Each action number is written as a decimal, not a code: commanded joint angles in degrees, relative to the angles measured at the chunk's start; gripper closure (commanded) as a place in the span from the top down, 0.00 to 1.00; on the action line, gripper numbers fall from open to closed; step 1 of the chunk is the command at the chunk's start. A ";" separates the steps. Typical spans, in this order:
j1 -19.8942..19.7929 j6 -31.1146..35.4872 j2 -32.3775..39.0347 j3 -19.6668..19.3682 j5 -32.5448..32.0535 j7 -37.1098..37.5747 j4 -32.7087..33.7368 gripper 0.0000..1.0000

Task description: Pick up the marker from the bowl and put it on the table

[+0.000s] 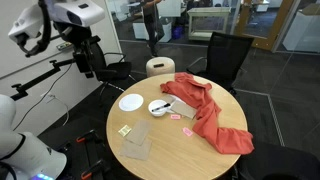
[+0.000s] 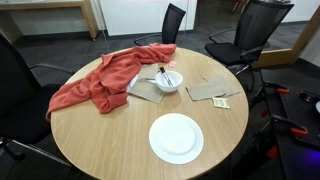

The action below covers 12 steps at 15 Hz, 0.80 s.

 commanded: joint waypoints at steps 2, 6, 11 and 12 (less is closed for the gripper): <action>-1.91 -0.23 0.30 1.35 0.74 -0.85 0.15 1.00; -1.91 -0.22 0.30 1.35 0.74 -0.85 0.15 1.00; -1.67 2.27 2.80 3.61 0.86 1.05 0.54 1.00; -1.38 3.46 3.80 4.20 0.79 0.90 0.66 1.00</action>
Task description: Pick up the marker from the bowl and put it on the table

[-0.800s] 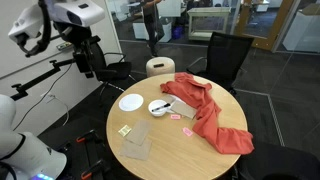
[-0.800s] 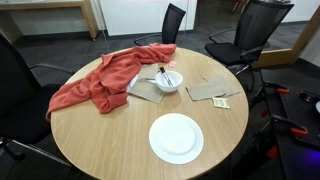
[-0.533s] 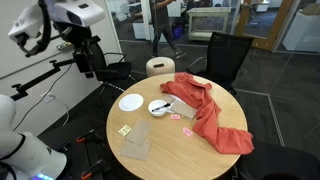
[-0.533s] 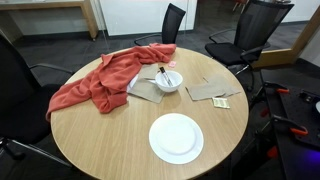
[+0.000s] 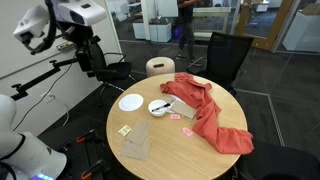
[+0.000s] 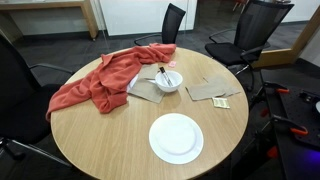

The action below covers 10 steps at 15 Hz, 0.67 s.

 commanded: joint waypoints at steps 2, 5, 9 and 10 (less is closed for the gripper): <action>-0.37 5.52 5.25 3.49 1.13 0.81 0.63 1.00; -0.32 12.12 9.38 5.40 0.69 2.34 -0.06 1.00; 0.00 22.50 15.91 7.73 -0.08 5.95 -1.43 1.00; 0.31 25.24 17.49 8.02 0.52 6.20 -1.81 1.00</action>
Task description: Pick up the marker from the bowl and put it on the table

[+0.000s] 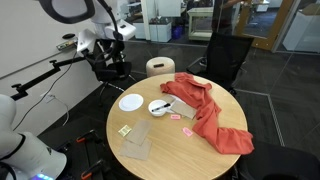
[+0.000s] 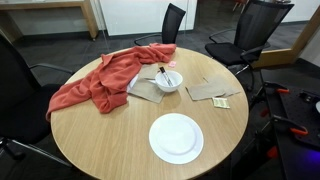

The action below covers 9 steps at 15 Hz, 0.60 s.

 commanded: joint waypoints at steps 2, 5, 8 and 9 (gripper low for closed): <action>0.53 10.51 7.34 1.85 0.77 3.08 -0.98 1.00; 0.70 16.55 12.31 2.84 0.13 6.19 -1.57 1.00; 0.99 22.50 16.77 3.54 -0.94 9.09 -2.08 1.00; 1.13 24.57 18.26 3.81 -1.84 10.45 -2.33 1.00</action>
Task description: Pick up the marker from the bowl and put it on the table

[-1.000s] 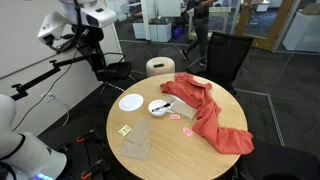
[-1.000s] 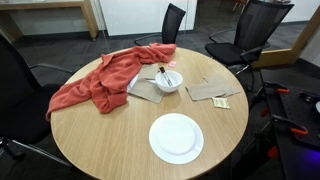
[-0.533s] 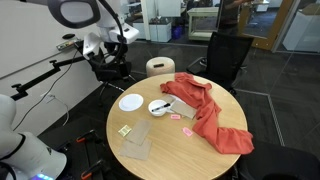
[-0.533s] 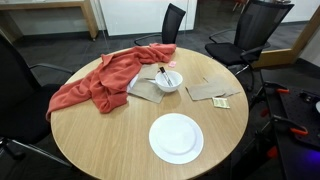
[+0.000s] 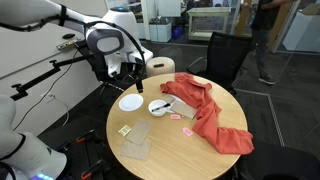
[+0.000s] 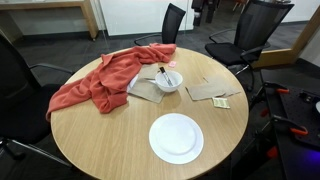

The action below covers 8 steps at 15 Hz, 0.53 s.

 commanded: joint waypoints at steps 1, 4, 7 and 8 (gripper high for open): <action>0.83 6.70 5.02 0.88 -2.46 5.39 -0.42 1.00; 1.88 11.89 9.26 0.80 -6.13 10.26 -0.40 1.00; 3.32 14.69 12.31 0.31 -9.48 14.46 -0.35 1.00; 3.72 13.93 12.62 0.24 -9.78 14.86 -0.36 1.00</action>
